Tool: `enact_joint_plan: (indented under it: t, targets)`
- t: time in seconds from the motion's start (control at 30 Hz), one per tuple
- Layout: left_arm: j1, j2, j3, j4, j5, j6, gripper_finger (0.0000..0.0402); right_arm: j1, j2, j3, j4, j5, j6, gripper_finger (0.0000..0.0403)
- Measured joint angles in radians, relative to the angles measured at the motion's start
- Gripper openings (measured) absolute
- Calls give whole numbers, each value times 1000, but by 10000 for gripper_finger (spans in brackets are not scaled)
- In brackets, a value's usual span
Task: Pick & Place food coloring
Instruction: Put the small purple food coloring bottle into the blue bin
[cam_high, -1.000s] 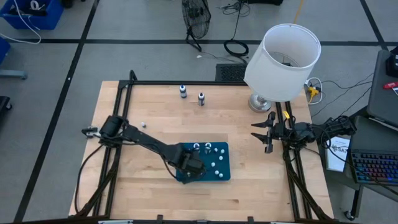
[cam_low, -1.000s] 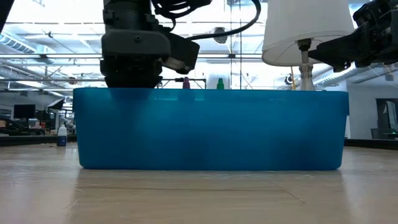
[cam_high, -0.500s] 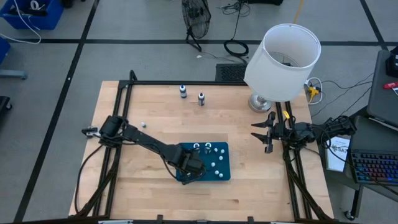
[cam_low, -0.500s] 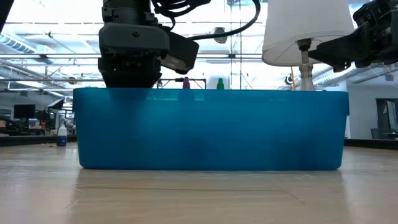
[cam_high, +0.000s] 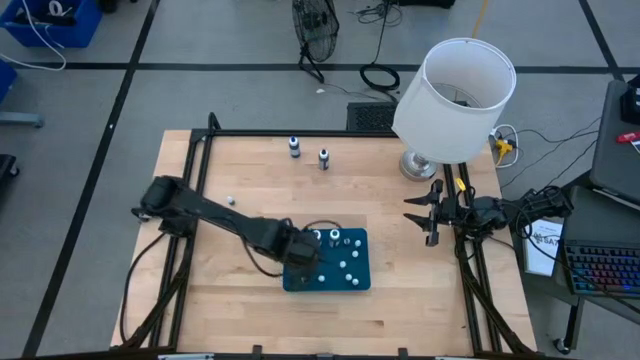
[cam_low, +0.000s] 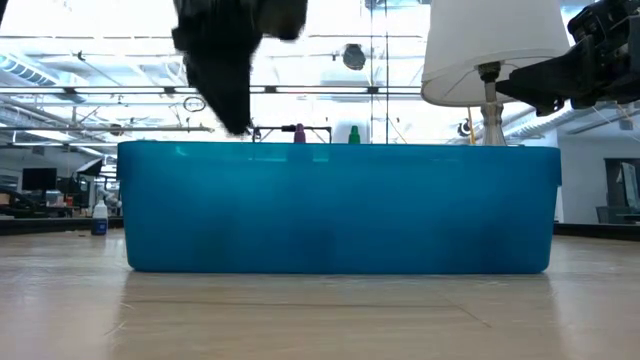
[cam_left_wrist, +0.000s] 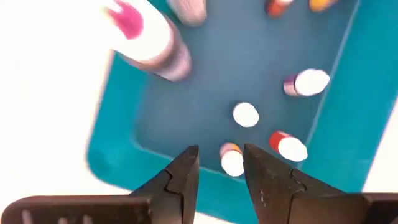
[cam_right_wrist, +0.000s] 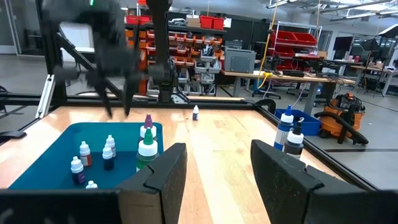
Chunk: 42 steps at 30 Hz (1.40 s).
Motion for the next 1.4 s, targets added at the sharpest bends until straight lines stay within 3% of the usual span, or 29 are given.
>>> enact_joint_plan:
  t: [0.17,0.37,0.43,0.6,0.8,0.9,1.13,1.4]
  targets:
    - [-10,-132,0,-136,-138,-54,129,0,0,0,0,0,0,167]
    - [19,-246,-17,-565,-250,-374,129,0,0,0,0,0,0,167]
    - [49,-288,-57,-613,-266,-441,129,0,0,0,0,0,0,167]
    - [185,-465,-272,-416,-238,-358,129,0,0,0,0,0,0,167]
    - [439,-653,-590,-176,-39,-247,129,0,0,0,0,0,0,167]
    - [548,-698,-685,-150,-20,-235,129,0,0,0,0,0,0,167]
    - [709,-723,-765,-101,25,-176,129,0,0,0,0,0,0,167]
    - [748,-723,-771,-27,71,-121,129,0,0,0,0,0,0,167]
